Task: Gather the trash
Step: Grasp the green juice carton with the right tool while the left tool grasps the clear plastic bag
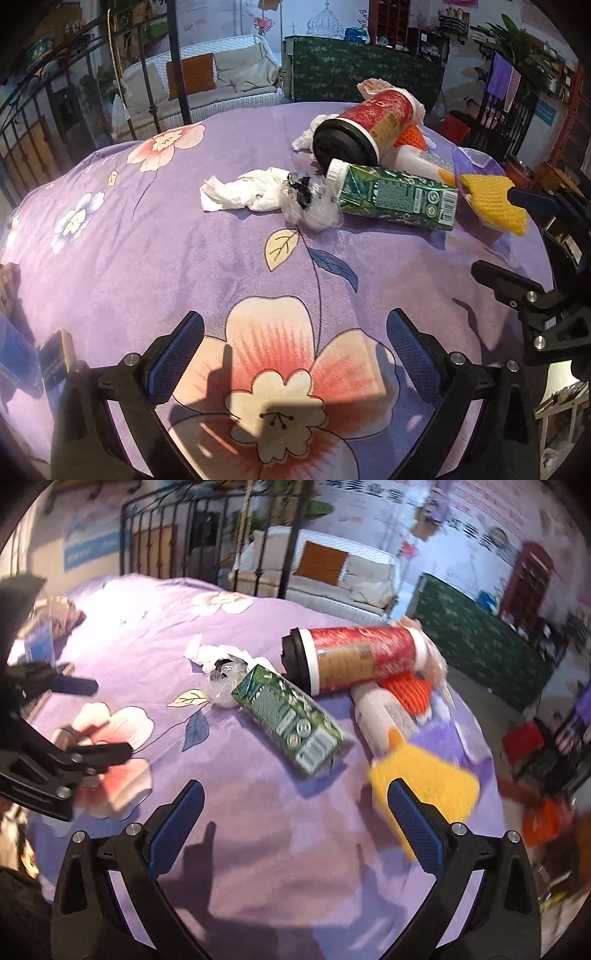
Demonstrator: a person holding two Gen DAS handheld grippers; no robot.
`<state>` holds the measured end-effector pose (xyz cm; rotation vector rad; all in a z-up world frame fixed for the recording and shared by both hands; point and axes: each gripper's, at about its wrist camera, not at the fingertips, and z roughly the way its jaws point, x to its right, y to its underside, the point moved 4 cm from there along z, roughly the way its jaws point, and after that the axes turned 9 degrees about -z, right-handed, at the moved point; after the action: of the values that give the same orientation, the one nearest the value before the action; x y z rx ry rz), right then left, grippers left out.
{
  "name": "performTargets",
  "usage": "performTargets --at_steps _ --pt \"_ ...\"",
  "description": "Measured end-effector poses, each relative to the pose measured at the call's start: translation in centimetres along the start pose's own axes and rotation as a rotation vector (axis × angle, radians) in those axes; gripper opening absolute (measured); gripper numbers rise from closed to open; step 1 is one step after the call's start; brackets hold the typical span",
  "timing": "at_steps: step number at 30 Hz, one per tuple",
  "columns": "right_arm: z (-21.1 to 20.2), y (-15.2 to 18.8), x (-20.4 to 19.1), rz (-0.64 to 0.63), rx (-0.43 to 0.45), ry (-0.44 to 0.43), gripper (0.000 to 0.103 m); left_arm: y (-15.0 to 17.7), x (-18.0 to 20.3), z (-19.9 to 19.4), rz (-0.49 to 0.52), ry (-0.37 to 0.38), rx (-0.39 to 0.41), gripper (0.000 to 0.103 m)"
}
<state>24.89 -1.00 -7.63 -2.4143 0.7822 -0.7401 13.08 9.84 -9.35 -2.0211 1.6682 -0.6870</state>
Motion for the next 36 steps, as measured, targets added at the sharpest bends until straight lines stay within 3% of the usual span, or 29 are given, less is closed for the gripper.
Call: performTargets --at_steps 6,11,14,16,18,27,36 --pt "4.2 -3.1 -0.7 -0.197 -0.095 -0.015 0.091 -1.1 -1.1 0.2 0.003 -0.042 0.007 0.097" --pt "7.6 -4.0 -1.3 -0.343 -0.177 0.014 0.085 -1.3 -1.7 1.4 0.002 -0.035 -0.03 0.097" --pt "9.2 -4.0 -1.8 -0.416 -0.207 0.039 0.074 -1.3 -1.8 2.2 -0.008 -0.02 -0.06 0.097" --pt "9.6 -3.9 -2.0 -0.445 -0.207 0.054 0.061 -1.4 -1.9 2.5 -0.011 -0.012 -0.069 0.097" --pt "9.5 -3.9 -1.9 -0.449 -0.203 0.067 0.059 -1.5 -2.0 2.7 -0.012 -0.011 -0.071 0.097" --pt "5.2 -4.4 -0.7 -0.286 -0.093 -0.001 0.049 -3.1 -1.3 3.7 -0.063 0.06 -0.084 0.097" --pt "0.2 -4.1 2.3 0.06 0.037 -0.134 0.049 -5.7 1.4 5.6 -0.007 0.084 -0.078 0.092"
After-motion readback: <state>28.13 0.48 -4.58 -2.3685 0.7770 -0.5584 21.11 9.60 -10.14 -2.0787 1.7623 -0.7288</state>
